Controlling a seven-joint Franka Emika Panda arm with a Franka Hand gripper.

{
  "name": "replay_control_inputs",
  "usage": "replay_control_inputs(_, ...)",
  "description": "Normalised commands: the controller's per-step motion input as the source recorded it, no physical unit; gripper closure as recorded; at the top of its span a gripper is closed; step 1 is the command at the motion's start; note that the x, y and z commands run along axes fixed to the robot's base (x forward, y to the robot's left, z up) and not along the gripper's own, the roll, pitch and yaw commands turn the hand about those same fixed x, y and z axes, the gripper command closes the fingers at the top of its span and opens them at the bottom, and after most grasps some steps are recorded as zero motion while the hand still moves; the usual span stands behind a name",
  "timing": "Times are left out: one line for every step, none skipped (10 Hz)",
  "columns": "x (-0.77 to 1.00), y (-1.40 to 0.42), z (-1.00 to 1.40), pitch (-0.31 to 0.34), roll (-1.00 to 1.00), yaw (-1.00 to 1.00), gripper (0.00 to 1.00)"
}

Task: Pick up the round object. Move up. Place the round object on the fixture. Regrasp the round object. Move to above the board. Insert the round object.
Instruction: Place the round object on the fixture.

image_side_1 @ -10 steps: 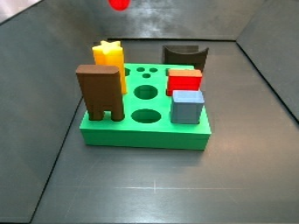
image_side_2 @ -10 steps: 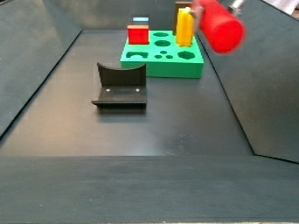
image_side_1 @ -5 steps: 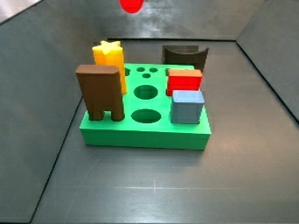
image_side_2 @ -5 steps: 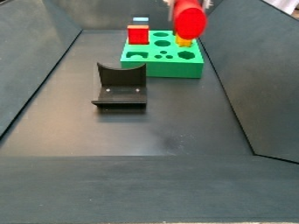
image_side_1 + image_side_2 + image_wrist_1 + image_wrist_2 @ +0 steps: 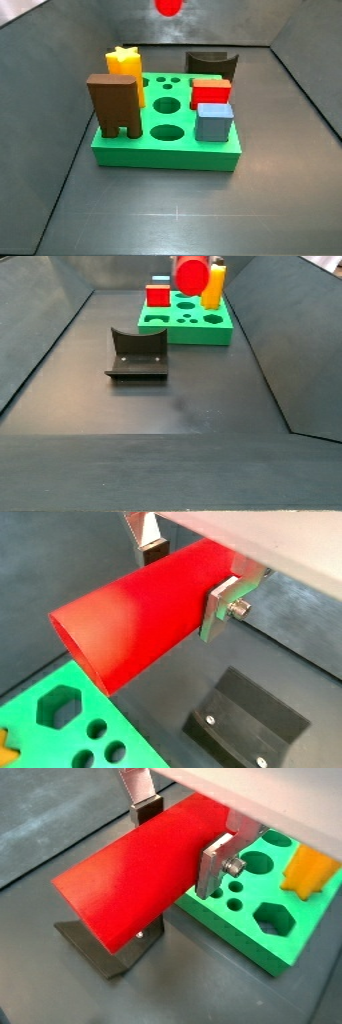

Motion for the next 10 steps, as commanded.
replay_control_inputs(0.89,-0.06,0.02,0.148,0.03,0.03,1.00)
replay_control_inputs(1.00,0.20,-0.12,-0.005,-1.00,0.10,1.00)
replay_control_inputs(1.00,0.23,-0.13,-0.006,-1.00,0.09,1.00)
replay_control_inputs(1.00,0.22,-0.11,-0.005,-1.00,0.07,1.00)
replay_control_inputs(1.00,0.16,-0.08,0.008,-1.00,0.06,1.00)
replay_control_inputs(1.00,0.14,-0.07,0.020,-1.00,0.06,1.00)
replay_control_inputs(0.91,0.11,-0.03,0.052,-1.00,0.05,1.00)
replay_control_inputs(0.81,0.09,-0.02,0.070,-1.00,0.04,1.00)
replay_control_inputs(0.69,0.06,-0.03,0.089,-1.00,0.02,1.00)
replay_control_inputs(0.63,0.06,-0.02,0.097,-1.00,0.01,1.00)
